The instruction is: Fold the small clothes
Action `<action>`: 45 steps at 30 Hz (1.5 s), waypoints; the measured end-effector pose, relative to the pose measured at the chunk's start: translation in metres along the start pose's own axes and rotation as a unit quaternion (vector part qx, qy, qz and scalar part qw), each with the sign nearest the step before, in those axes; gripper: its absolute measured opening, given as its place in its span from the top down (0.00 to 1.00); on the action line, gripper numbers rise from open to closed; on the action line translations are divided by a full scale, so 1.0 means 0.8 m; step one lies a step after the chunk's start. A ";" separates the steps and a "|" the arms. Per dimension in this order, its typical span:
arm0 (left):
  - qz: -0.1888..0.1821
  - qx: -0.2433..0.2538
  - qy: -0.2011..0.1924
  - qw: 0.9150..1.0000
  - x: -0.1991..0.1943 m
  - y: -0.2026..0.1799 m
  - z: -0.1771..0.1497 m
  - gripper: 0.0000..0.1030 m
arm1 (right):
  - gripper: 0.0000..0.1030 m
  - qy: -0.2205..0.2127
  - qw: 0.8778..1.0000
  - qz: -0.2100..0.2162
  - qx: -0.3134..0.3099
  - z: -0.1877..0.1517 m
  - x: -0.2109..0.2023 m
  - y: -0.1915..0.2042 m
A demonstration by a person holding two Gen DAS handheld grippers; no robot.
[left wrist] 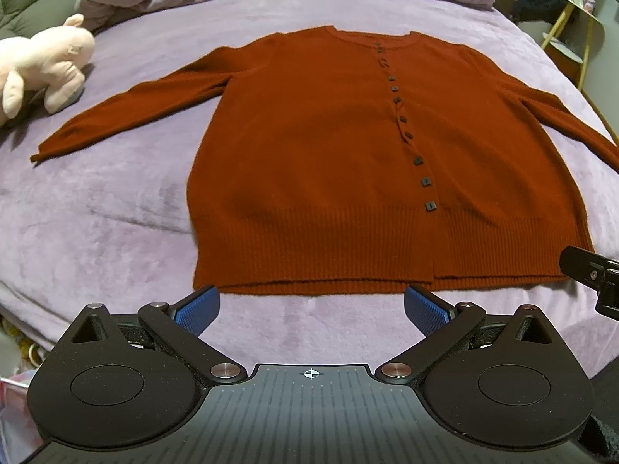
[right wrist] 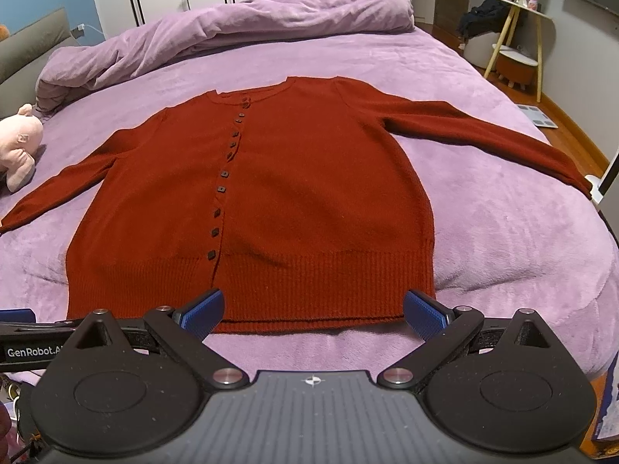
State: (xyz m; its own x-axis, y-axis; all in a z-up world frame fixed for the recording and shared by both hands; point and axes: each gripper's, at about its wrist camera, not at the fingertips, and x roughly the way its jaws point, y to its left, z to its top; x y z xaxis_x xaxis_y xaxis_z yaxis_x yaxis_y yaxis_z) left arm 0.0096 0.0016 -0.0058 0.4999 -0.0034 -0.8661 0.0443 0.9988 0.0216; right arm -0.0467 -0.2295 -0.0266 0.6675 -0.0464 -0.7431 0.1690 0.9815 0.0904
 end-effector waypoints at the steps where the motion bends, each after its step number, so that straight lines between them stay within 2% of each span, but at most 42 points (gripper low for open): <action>1: 0.000 0.000 0.000 1.000 0.000 0.000 0.000 0.00 | 0.04 0.000 1.000 0.000 0.000 0.000 0.000 0.000; 24: -0.002 0.001 0.007 1.000 0.006 -0.002 0.002 0.00 | 0.04 -0.015 0.999 0.022 0.022 0.003 0.000 -0.006; 31: -0.002 0.005 0.014 1.000 0.012 -0.006 0.002 0.00 | 0.04 -0.032 0.997 0.054 0.047 0.004 -0.001 -0.017; 35: 0.000 0.008 0.020 1.000 0.017 -0.008 0.004 0.00 | 0.04 -0.020 0.993 0.096 0.065 0.005 0.006 -0.024; 40: 0.001 0.009 0.028 1.000 0.024 -0.011 0.008 0.00 | 0.05 -0.009 0.991 0.109 0.080 0.008 0.016 -0.032; 42: 0.001 0.011 0.034 0.999 0.029 -0.014 0.010 0.00 | 0.08 -0.004 0.988 0.123 0.094 0.008 0.022 -0.038; 45: -0.001 0.017 0.040 0.999 0.038 -0.019 0.014 0.00 | 0.19 0.003 0.982 0.148 0.118 0.008 0.033 -0.051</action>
State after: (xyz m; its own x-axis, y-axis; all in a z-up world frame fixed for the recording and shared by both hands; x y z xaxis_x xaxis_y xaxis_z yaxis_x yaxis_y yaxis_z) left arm 0.0337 -0.0146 -0.0274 0.4293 0.0007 -0.9032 0.0742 0.9966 0.0361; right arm -0.0314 -0.2717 -0.0459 0.7086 0.2370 -0.6646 0.1316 0.8810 0.4545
